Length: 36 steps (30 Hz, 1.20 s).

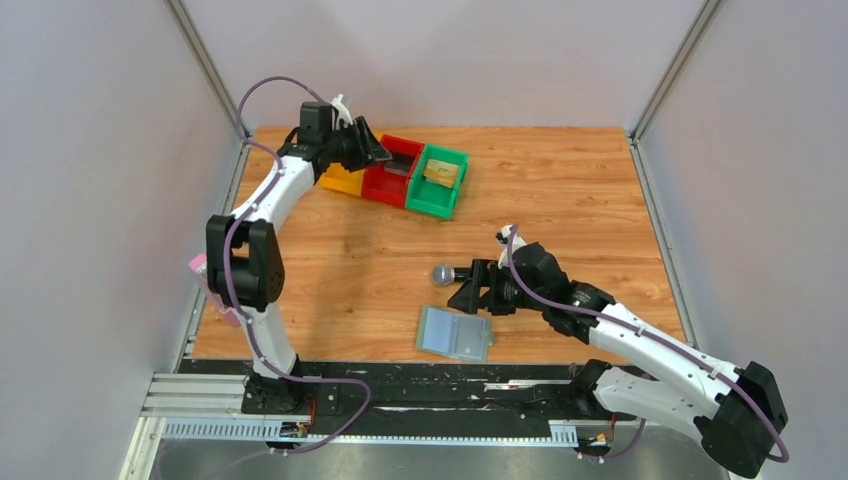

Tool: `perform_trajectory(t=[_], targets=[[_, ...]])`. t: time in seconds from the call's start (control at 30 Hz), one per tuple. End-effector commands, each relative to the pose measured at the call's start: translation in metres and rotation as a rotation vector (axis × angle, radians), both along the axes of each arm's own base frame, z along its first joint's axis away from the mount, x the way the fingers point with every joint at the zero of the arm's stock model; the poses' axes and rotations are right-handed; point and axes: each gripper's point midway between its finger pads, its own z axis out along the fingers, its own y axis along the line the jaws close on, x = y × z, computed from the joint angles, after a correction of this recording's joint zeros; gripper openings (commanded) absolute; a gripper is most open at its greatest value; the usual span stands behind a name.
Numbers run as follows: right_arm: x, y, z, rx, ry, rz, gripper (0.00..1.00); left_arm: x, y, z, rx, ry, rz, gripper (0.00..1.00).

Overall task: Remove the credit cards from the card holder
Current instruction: Place the credit card in the storage box, then remove the credit card from the card holder.

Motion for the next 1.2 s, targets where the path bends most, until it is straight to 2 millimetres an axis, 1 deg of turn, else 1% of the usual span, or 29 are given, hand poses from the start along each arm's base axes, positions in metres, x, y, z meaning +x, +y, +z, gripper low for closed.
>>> perform_trajectory(t=[0.0,0.03,0.07,0.1,0.13,0.17,0.2,0.23,0.27,0.3,0.33,0.37,0.4,0.43,0.47,0.5,0.53,0.57,0.67,0.7,0.73,0.77,0.83,0.97,1.13,1.17], targets=[[-0.01,-0.009,-0.022,0.003,0.109,-0.068,0.76,-0.066,-0.021,0.025,0.0,0.006,-0.124,0.54],[-0.013,-0.009,-0.025,0.005,0.124,-0.065,0.74,-0.076,-0.025,0.025,-0.002,0.01,-0.142,0.54],[-0.016,-0.008,-0.028,0.012,0.137,-0.061,0.71,-0.092,-0.027,0.024,-0.011,0.019,-0.163,0.53],[-0.018,-0.007,-0.029,0.022,0.148,-0.055,0.66,-0.103,-0.034,0.026,-0.016,0.014,-0.188,0.53],[-0.022,-0.006,-0.031,0.033,0.163,-0.046,0.6,-0.119,-0.035,0.026,-0.019,0.017,-0.205,0.53],[-0.025,-0.004,-0.033,0.047,0.177,-0.036,0.56,-0.13,-0.042,0.025,-0.02,0.016,-0.23,0.53],[-0.028,-0.003,-0.034,0.061,0.19,-0.029,0.53,-0.146,-0.044,0.025,-0.022,0.019,-0.247,0.53],[-0.03,-0.001,-0.036,0.069,0.201,-0.026,0.51,-0.158,-0.052,0.024,-0.024,0.019,-0.276,0.53],[-0.032,0.0,-0.039,0.075,0.211,-0.026,0.51,-0.176,-0.059,0.021,-0.026,0.022,-0.307,0.53],[-0.033,0.0,-0.042,0.074,0.223,-0.031,0.51,-0.189,-0.061,0.015,-0.025,0.035,-0.324,0.53],[-0.034,0.0,-0.046,0.069,0.234,-0.035,0.51,-0.203,-0.07,0.017,-0.034,0.028,-0.359,0.53],[-0.035,0.0,-0.05,0.062,0.244,-0.04,0.5,-0.214,-0.073,0.007,-0.033,0.054,-0.377,0.53],[-0.036,-0.001,-0.054,0.054,0.254,-0.047,0.5,-0.227,-0.08,0.008,-0.038,0.053,-0.408,0.53],[-0.036,-0.001,-0.058,0.048,0.263,-0.056,0.5,-0.238,-0.08,-0.002,-0.034,0.08,-0.417,0.52],[-0.036,-0.002,-0.062,0.041,0.274,-0.065,0.5,-0.249,-0.086,0.001,-0.037,0.067,-0.443,0.52],[-0.036,-0.003,-0.066,0.035,0.285,-0.077,0.5,-0.257,-0.085,-0.009,-0.03,0.091,-0.444,0.52],[-0.036,-0.004,-0.07,0.028,0.29,-0.085,0.5,-0.266,-0.089,-0.005,-0.039,0.076,-0.462,0.52],[-0.036,-0.006,-0.073,0.021,0.296,-0.098,0.5,-0.275,-0.088,-0.011,-0.044,0.09,-0.463,0.52],[-0.034,-0.012,-0.085,-0.012,0.312,-0.142,0.49,-0.295,-0.097,-0.017,-0.072,0.089,-0.497,0.51],[-0.033,-0.014,-0.088,-0.023,0.316,-0.157,0.48,-0.303,-0.097,-0.023,-0.077,0.107,-0.503,0.51],[-0.032,-0.016,-0.091,-0.037,0.318,-0.172,0.47,-0.308,-0.101,-0.024,-0.082,0.103,-0.52,0.51],[-0.03,-0.019,-0.093,-0.051,0.315,-0.189,0.47,-0.313,-0.101,-0.031,-0.08,0.12,-0.522,0.5],[-0.027,-0.024,-0.099,-0.075,0.309,-0.221,0.47,-0.324,-0.107,-0.039,-0.077,0.13,-0.55,0.5],[-0.024,-0.031,-0.105,-0.097,0.301,-0.265,0.46,-0.336,-0.113,-0.057,-0.073,0.167,-0.579,0.5],[-0.022,-0.033,-0.108,-0.1,0.299,-0.28,0.45,-0.344,-0.119,-0.074,-0.063,0.191,-0.595,0.5],[-0.022,-0.032,-0.108,-0.096,0.296,-0.276,0.45,-0.344,-0.119,-0.08,-0.048,0.197,-0.595,0.49]])
